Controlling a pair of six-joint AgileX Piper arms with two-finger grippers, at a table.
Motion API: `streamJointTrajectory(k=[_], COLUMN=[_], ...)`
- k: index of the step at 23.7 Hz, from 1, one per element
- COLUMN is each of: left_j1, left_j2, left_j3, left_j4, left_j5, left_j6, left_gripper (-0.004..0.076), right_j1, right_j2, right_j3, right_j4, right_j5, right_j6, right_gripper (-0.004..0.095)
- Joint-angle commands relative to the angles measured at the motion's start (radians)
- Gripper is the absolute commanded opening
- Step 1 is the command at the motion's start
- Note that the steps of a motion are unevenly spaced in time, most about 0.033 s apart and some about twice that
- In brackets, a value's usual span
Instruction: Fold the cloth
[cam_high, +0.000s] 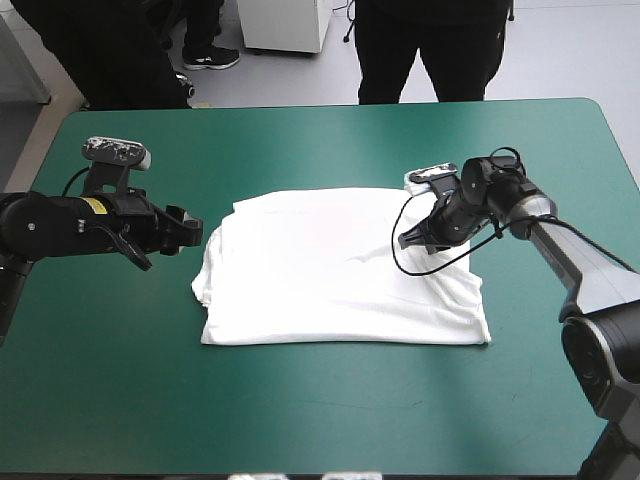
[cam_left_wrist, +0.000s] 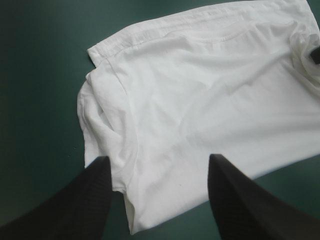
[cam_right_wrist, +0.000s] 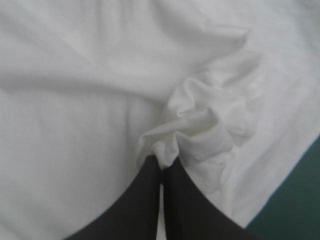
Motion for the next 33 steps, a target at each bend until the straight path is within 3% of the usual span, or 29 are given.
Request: streamJointTrajectory(k=[1, 6, 8, 9, 11, 14, 20, 29, 33], left_j1=[-0.002, -0.002, -0.002, -0.002, -0.002, -0.002, -0.002, -0.002, -0.002], left_j2=[-0.021, -0.021, -0.021, -0.021, -0.021, -0.021, 0.048, 0.277, 0.416], left_j3=[-0.034, -0.034, -0.034, -0.034, -0.034, -0.034, -0.034, -0.034, -0.034], left_j4=[-0.015, 0.001, 0.029, 0.058, 0.092, 0.155, 0.283, 0.292, 0.285], left_j5=[-0.039, -0.039, -0.031, -0.012, 0.003, 0.029, 0.042, -0.016, -0.038], left_j6=[-0.004, -0.009, -0.013, -0.025, -0.049, -0.097, -0.147, -0.135, -0.125], left_gripper=[0.0418, 0.0418, 0.0418, 0.0418, 0.0418, 0.0418, 0.042, 0.0421, 0.0458], right_j1=[0.007, 0.007, 0.007, 0.007, 0.007, 0.007, -0.012, -0.108, -0.113], right_j2=[0.0, 0.064, 0.064, 0.062, 0.06, 0.011, -0.162, -0.187, -0.187], right_j3=[-0.028, -0.032, -0.037, -0.058, -0.096, -0.16, -0.183, -0.183, -0.183], right_j4=[-0.006, 0.002, 0.032, 0.047, 0.047, 0.026, -0.195, -0.204, -0.207], right_j5=[-0.035, -0.011, 0.007, 0.06, 0.143, 0.227, 0.165, 0.155, 0.155], right_j6=[-0.011, -0.063, -0.095, -0.095, -0.095, -0.075, 0.015, 0.024, 0.0], right_gripper=[-0.0017, 0.0031, 0.0162, 0.0299, 0.0448, 0.059, 0.0591, 0.0591, 0.059])
